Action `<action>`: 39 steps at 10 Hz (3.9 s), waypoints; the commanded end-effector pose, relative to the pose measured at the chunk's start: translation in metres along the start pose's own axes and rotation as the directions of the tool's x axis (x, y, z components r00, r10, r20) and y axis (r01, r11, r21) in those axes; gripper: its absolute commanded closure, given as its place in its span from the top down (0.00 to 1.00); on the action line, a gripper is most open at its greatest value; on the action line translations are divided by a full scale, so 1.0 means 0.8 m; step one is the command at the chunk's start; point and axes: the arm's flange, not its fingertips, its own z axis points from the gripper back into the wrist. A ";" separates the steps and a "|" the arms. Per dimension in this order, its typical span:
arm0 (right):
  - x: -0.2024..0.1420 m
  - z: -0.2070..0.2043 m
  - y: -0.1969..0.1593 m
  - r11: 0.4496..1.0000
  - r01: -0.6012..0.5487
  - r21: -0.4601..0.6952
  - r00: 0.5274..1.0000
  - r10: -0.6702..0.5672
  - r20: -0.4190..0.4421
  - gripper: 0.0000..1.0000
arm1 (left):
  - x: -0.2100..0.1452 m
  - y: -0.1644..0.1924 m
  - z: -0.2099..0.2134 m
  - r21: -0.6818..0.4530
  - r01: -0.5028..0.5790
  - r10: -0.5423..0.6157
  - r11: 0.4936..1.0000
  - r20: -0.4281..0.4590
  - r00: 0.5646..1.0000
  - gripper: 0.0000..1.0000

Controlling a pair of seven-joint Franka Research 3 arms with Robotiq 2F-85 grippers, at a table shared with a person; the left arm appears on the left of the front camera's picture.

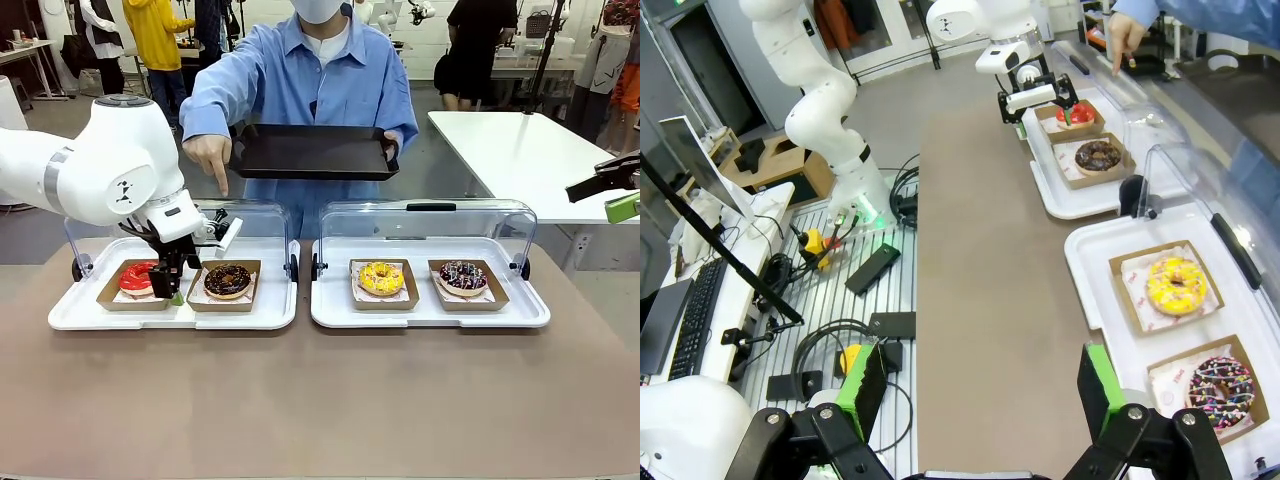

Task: Provide the desired donut to the person.
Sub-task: Pick up and lift the Paper togo box containing the Donut pointed at by the person.

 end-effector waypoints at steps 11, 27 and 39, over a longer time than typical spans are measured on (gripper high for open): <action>-0.002 0.002 0.000 1.000 -0.015 0.007 1.000 0.015 0.011 1.00 | -0.014 0.023 -0.055 -0.023 -0.027 0.029 0.999 0.053 0.998 1.00; -0.002 0.002 0.000 1.000 -0.015 0.007 1.000 0.015 0.011 1.00 | -0.017 0.026 -0.066 -0.083 -0.046 0.054 0.996 0.098 0.994 0.00; -0.002 0.002 0.000 1.000 -0.015 0.007 1.000 0.015 0.011 1.00 | 0.055 -0.063 0.117 -0.241 -0.128 0.139 0.962 0.026 0.990 0.00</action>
